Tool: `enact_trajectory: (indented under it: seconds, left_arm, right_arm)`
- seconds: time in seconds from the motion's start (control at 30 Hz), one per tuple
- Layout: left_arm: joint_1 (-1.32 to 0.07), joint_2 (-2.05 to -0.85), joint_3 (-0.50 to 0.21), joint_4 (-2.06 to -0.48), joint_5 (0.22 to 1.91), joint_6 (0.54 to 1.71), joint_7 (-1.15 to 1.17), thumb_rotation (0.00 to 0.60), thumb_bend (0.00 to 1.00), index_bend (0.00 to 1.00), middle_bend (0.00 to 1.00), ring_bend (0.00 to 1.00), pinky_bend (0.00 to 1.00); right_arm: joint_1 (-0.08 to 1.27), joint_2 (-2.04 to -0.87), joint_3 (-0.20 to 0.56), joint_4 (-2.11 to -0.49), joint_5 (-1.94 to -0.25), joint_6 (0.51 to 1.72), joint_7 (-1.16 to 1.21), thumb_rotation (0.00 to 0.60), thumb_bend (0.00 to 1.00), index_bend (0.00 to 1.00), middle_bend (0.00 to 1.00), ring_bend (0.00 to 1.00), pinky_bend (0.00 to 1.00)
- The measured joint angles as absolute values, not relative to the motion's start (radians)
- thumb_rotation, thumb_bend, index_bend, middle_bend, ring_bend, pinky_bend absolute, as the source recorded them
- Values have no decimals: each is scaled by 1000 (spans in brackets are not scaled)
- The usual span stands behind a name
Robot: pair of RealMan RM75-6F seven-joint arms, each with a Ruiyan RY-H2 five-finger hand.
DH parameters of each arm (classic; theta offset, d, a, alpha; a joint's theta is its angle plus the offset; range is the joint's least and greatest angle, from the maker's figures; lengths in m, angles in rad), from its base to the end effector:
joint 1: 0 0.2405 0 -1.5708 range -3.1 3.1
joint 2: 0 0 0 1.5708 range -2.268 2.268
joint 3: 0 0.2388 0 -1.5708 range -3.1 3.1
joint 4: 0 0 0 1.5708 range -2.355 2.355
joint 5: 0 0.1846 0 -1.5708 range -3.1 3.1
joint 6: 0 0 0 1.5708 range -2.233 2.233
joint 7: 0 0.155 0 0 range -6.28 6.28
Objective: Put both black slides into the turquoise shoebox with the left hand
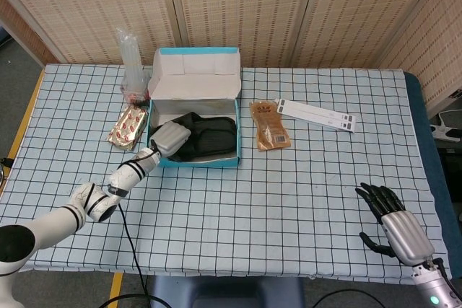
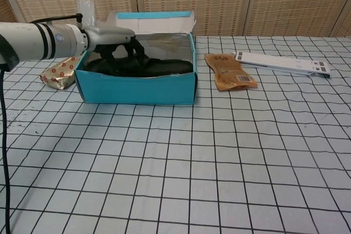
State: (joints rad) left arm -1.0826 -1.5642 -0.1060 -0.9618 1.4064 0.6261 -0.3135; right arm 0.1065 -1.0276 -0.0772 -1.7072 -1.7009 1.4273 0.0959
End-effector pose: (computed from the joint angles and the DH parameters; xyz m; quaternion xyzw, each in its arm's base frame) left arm -0.1000 0.4337 0.0083 -0.8093 -0.3404 -0.3347 0.3423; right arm -0.2577 -0.1644 0.1566 0.6669 -0.4226 0.3928 0.4716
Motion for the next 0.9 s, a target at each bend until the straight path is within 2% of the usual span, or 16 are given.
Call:
enact_trajectory:
  seconds: [0.13, 0.37, 0.57, 0.9]
  left_arm:
    - [-1079, -1505, -99, -1010, 1423, 588, -409, 600, 386, 0, 0, 0, 98]
    - [-1075, -1460, -88, -1064, 1431, 561, -449, 600, 382, 0, 0, 0, 75]
    - [-1065, -1451, -89, -1075, 1427, 567, -475, 600, 382, 0, 0, 0, 80]
    - [-1063, -1488, -60, -1032, 1425, 490, -539, 600, 382, 0, 0, 0, 78]
  right_arm:
    - [103, -1026, -79, -1710, -1707, 1434, 95, 600, 225, 0, 0, 0, 0]
    - [99, -1024, -82, -1713, -1716, 1442, 97, 600, 224, 0, 0, 0, 0]
    - [100, -1023, -84, -1711, -1719, 1442, 101, 600, 224, 0, 0, 0, 0]
    - [99, -1023, -84, -1709, -1722, 1446, 103, 600, 224, 0, 0, 0, 0]
